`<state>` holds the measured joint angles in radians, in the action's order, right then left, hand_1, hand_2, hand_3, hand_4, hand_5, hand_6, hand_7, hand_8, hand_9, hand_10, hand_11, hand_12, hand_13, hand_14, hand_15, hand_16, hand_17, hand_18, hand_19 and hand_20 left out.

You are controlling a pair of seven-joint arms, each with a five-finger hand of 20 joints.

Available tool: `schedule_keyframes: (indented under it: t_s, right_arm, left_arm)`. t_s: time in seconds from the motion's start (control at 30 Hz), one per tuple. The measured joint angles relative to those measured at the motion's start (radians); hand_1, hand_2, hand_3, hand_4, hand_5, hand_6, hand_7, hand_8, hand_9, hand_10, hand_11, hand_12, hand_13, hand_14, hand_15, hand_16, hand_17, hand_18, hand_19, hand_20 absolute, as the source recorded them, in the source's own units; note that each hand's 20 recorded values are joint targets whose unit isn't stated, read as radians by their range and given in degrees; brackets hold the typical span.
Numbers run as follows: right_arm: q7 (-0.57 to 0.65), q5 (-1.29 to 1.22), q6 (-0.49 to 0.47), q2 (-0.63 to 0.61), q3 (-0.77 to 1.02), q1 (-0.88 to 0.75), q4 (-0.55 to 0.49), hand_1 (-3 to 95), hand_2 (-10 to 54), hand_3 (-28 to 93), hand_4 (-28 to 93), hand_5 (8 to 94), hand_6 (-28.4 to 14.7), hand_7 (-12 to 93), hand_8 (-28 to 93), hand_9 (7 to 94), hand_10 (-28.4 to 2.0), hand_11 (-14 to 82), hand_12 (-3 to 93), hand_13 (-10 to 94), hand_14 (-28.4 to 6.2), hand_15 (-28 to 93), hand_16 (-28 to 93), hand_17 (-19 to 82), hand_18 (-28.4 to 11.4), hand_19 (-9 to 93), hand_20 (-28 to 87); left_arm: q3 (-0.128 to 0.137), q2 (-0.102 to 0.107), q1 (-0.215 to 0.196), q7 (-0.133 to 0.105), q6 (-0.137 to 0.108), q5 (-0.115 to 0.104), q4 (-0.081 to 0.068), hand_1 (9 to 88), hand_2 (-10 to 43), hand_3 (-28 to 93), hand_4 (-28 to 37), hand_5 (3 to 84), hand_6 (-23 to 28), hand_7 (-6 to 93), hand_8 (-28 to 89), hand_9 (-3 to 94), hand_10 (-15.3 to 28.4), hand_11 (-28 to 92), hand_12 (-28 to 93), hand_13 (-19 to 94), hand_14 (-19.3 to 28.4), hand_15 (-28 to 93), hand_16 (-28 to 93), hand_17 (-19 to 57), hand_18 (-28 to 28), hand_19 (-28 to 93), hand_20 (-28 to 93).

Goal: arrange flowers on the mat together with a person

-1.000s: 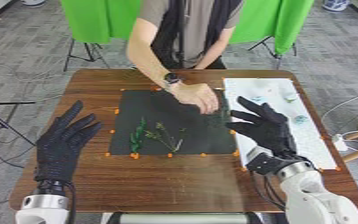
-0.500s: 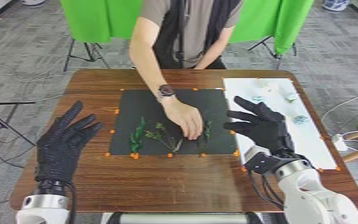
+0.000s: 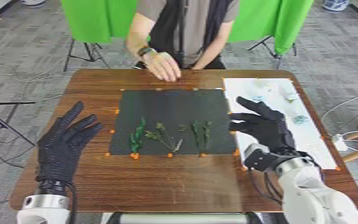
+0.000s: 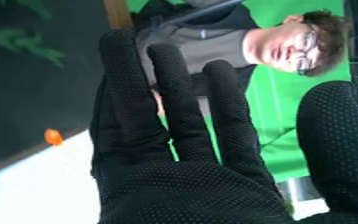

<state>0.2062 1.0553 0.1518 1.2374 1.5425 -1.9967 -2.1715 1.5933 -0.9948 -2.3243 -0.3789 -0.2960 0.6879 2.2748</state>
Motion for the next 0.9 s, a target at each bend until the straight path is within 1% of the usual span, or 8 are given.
schedule_keyframes:
  t_s: [0.1, 0.2, 0.37, 0.4, 0.5, 0.63, 0.73, 0.9]
  right_arm:
    - [0.045, 0.118, 0.148, -0.041, -0.053, 0.019, -0.008, 20.4, 5.1, 83, -28, 49.9, -3.4, 13, -13, 65.7, -20.0, 25.8, 12.8, 60, -19.8, 61, 7, 16, -23.5, 67, 20]
    - [0.161, 0.291, 0.282, -0.086, -0.102, 0.049, -0.01, 22.6, 3.4, 83, -28, 50.0, -3.2, 13, -13, 68.6, -19.8, 27.7, 13.3, 63, -18.3, 62, 7, 18, -23.7, 70, 18]
    - [0.405, 0.547, 0.385, -0.148, -0.16, 0.135, 0.02, 24.8, 2.2, 82, -28, 49.5, -2.5, 13, -13, 70.7, -19.5, 28.9, 13.6, 66, -17.0, 62, 7, 20, -23.4, 73, 16]
    - [0.453, 0.588, 0.395, -0.161, -0.179, 0.161, 0.033, 25.2, 1.8, 81, -27, 49.3, -2.3, 12, -13, 70.9, -19.3, 28.9, 13.6, 66, -16.8, 62, 7, 20, -23.4, 74, 13]
    - [0.597, 0.712, 0.383, -0.186, -0.221, 0.239, 0.069, 26.5, 0.3, 81, -27, 48.3, -1.7, 12, -13, 71.1, -19.0, 28.7, 13.6, 67, -16.2, 61, 7, 20, -23.4, 76, 10]
    - [0.738, 0.911, 0.227, -0.198, -0.227, 0.31, 0.106, 28.3, -1.7, 81, -27, 46.9, -1.0, 12, -13, 71.0, -18.3, 28.3, 13.4, 68, -15.7, 61, 7, 21, -23.5, 77, 9]
    - [0.777, 1.057, 0.12, -0.211, -0.244, 0.343, 0.136, 29.6, -3.2, 81, -27, 46.5, -0.6, 12, -13, 70.7, -18.1, 27.7, 13.2, 68, -15.3, 59, 7, 21, -23.5, 77, 8]
    - [0.804, 1.192, 0.072, -0.227, -0.3, 0.387, 0.197, 31.1, -5.2, 82, -28, 47.3, 0.2, 12, -13, 71.1, -17.0, 26.4, 12.9, 68, -14.7, 56, 7, 20, -23.6, 77, 6]
  left_arm:
    - [-0.004, 0.004, 0.003, -0.003, -0.003, -0.002, 0.0, 17.5, 9.8, 75, -28.3, 34.7, 7.6, 9.3, -9, 36.9, 21.4, 23, 10, 29, 28.3, 48, -10, -6.4, 26.6, 62, -8]
    - [-0.007, 0.007, 0.005, -0.007, -0.004, -0.005, 0.0, 17.7, 9.8, 75, -28.3, 34.7, 7.7, 9.5, -9, 36.9, 21.4, 23, 10, 29, 28.4, 48, -10, -6.4, 26.6, 62, -8]
    - [-0.011, 0.015, 0.008, -0.015, -0.011, -0.01, 0.0, 18.0, 9.9, 75, -28.3, 34.7, 7.8, 9.6, -9, 36.9, 21.5, 23, 10, 29, 28.4, 48, -10, -6.4, 26.5, 61, -8]
    - [-0.012, 0.016, 0.009, -0.016, -0.012, -0.011, 0.0, 18.0, 9.9, 75, -28.3, 34.7, 7.9, 9.7, -9, 36.9, 21.5, 23, 10, 29, 28.4, 48, -10, -6.3, 26.4, 61, -8]
    - [-0.013, 0.019, 0.01, -0.017, -0.014, -0.012, 0.0, 18.1, 9.8, 76, -28.3, 34.8, 8.0, 9.8, -9, 36.9, 21.5, 23, 10, 29, 28.3, 48, -10, -6.4, 26.3, 61, -8]
    - [-0.013, 0.021, 0.012, -0.018, -0.014, -0.012, 0.0, 18.2, 9.7, 76, -28.3, 35.0, 8.1, 10.0, -9, 36.9, 21.5, 23, 10, 29, 28.3, 48, -10, -6.4, 26.3, 61, -8]
    - [-0.013, 0.022, 0.014, -0.018, -0.014, -0.012, 0.0, 18.2, 9.6, 76, -28.3, 35.0, 8.2, 10.1, -9, 36.9, 21.5, 23, 10, 29, 28.3, 49, -10, -6.5, 26.3, 61, -7]
    - [-0.013, 0.022, 0.021, -0.018, -0.014, -0.012, 0.0, 18.6, 9.5, 76, -28.3, 35.1, 8.3, 10.2, -9, 36.9, 21.5, 24, 10, 29, 28.3, 49, -10, -6.5, 26.3, 61, -7]
